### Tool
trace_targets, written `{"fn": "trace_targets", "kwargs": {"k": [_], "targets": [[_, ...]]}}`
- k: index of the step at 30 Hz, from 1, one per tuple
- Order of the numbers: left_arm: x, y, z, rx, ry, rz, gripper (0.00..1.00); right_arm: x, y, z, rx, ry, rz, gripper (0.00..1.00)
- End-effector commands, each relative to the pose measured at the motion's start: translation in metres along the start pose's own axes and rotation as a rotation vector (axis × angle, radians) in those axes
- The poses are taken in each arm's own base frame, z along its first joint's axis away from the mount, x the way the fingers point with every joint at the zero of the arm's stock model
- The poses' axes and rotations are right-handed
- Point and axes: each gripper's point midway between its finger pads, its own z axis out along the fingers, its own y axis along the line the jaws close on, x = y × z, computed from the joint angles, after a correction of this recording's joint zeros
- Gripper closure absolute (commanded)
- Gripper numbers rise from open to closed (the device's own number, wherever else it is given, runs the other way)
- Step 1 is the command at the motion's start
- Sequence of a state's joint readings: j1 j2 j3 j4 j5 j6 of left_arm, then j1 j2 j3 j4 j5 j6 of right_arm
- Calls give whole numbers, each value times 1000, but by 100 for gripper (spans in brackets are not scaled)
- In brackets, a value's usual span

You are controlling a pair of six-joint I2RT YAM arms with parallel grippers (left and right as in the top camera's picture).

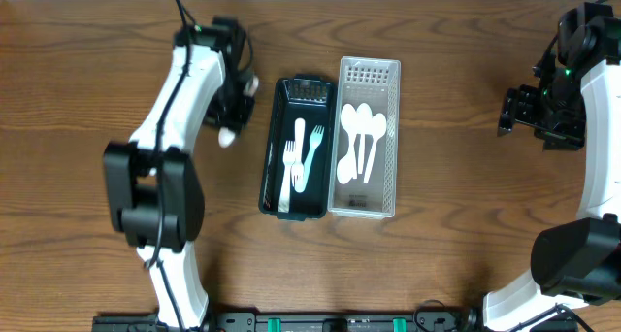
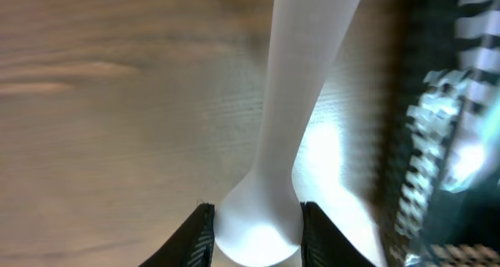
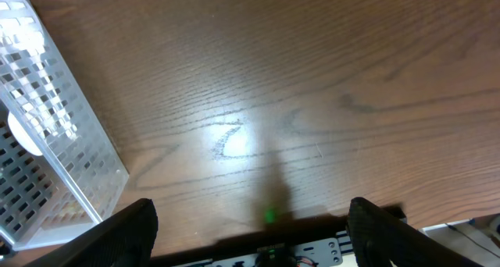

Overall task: Pack container
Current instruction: 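Lift the spoon into the dark basket and release it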

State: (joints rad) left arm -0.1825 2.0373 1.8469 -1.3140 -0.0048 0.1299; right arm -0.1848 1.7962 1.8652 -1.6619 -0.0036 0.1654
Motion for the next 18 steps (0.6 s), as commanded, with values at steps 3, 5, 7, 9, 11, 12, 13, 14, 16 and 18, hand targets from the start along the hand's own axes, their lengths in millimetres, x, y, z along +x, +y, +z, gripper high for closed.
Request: {"fn": "trace_targets", "kwargs": {"k": [3,5,7,9,11,12,13,14,16,18], "targets": [[-6,-48,-85,7,-223,16,94,-1,-1,0,7,-2,-19,19],[-4,-72,-90,21,-239,17,94,-1,-1,0,7,-3,-22,19],[-1,-98,-88,50,-233,37,94,-1,-1,0,7,-3,-30,19],[0,-124,-80,85,-220,83,94,-1,-1,0,7,-2,-31,19],[-1,-139,-67,83,-198,118,94,-1,-1,0,7,-1,-31,19],[-2,-143,-60,81,-184,125,94,0,-1,0,8,1,-31,19],[-3,-146,-50,77,-165,130,94,0,-1,0,8,2,-34,19],[-4,-147,-41,72,-140,131,94,1,-1,0,8,5,-34,20],[-5,-144,-23,62,-94,119,94,2,-1,0,9,9,-34,20],[-8,-140,-7,54,-56,96,94,3,-1,0,9,13,-34,19]]}}
